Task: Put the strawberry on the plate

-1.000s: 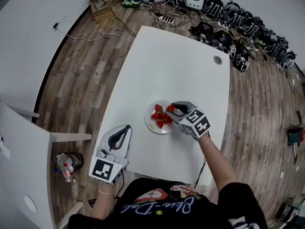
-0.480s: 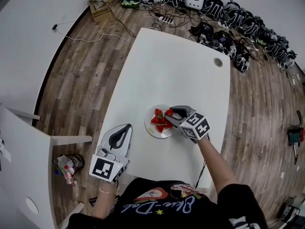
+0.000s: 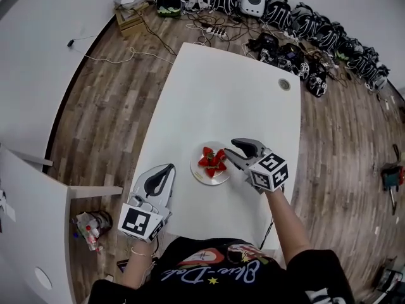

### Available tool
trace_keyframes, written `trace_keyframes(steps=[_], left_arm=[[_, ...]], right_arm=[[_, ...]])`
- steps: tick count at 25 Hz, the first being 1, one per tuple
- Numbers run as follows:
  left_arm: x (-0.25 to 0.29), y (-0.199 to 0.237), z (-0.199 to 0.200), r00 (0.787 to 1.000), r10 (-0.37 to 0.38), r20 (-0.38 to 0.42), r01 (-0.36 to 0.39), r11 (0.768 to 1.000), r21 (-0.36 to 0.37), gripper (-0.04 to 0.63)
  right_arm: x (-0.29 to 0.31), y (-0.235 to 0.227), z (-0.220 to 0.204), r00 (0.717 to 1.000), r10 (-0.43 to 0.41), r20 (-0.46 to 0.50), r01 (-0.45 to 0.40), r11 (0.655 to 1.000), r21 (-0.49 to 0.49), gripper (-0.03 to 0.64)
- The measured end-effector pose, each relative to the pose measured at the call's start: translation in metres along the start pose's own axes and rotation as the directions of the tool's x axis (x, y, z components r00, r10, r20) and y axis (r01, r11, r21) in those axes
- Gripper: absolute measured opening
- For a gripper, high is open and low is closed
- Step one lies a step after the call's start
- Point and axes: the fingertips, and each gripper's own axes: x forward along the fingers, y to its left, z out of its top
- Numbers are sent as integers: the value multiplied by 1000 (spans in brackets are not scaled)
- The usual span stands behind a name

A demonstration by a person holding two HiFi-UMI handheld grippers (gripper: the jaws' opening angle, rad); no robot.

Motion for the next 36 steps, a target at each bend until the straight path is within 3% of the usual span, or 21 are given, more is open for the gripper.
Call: trace_keyframes(steps=[3, 5, 8, 13, 21, 36], left_arm=[[0, -6, 7, 1000, 1, 12, -1, 1000, 19, 0], [-2, -16, 11, 1000, 4, 22, -4, 1000, 23, 0], [-7, -33, 15, 1000, 16, 27, -17, 999, 32, 0], [-18, -52, 9, 999, 44, 11, -45, 998, 54, 0], [-28, -76, 9, 999, 45, 11, -45, 997, 61, 0], [-30, -77, 7, 999, 48, 8, -49, 997, 58, 0]], right_arm=[[-23, 8, 14, 995, -30, 94, 26, 999, 40, 150], [-40, 16, 14, 990, -54, 129, 49, 998, 45, 59], [-62, 22, 9, 981, -99, 168, 85, 993, 86, 20], [-92, 41, -1, 968, -127, 215, 97, 985, 145, 18], [-115, 53, 2, 959, -134, 251, 107, 987, 117, 18], [-109, 51, 5, 964, -117, 240, 96, 990, 100, 18]])
